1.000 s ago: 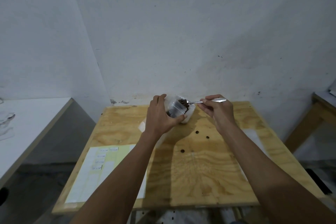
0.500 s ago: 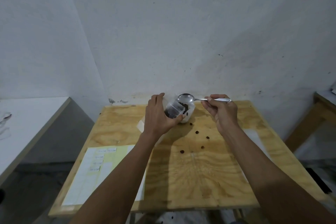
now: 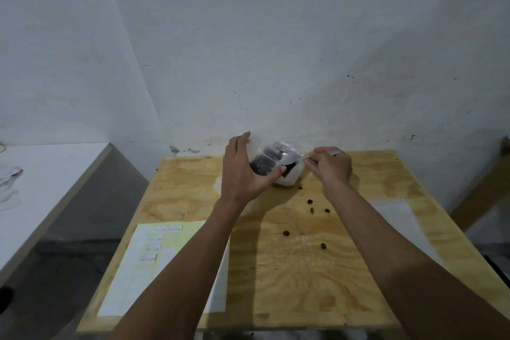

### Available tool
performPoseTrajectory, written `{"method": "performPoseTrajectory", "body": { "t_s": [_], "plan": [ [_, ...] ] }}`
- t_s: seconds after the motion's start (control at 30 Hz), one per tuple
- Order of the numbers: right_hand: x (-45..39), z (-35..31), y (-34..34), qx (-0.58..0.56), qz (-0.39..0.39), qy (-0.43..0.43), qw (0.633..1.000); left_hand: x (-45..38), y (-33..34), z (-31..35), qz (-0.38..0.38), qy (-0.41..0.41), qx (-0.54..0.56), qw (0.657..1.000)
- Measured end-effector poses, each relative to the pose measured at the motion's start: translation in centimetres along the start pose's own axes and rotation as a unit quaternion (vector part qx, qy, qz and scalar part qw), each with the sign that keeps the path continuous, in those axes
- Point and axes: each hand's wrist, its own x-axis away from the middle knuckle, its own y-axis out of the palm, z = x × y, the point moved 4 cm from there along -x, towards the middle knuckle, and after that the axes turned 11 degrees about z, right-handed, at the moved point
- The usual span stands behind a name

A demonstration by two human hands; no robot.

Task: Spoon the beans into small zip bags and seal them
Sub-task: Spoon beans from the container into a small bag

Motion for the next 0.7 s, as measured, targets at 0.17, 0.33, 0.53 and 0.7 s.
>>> {"method": "performPoseTrajectory", "body": {
  "t_s": [0.17, 0.33, 0.53, 0.7],
  "plan": [
    [-0.2, 0.4, 0.8, 0.162, 0.013, -0.045, 0.986, -0.4, -0.7, 0.4, 0.033, -0.041, 0.068, 0.996],
    [-0.5, 1.0, 1.5, 0.228, -0.013, -0.014, 0.973, -0.3, -0.9, 0.3, 0.044, -0.064, 0.091, 0.993],
    [2.3, -3.0, 0.6, 0.211, 0.080, -0.270, 0.936, 0.1, -1.1, 0.3, 0.051, -0.094, 0.097, 0.989],
    [6.4, -6.2, 3.2, 0.203, -0.285, -0.279, 0.894, 0.0, -1.1, 1.0, 0.051, -0.101, 0.095, 0.989]
  ]
}}
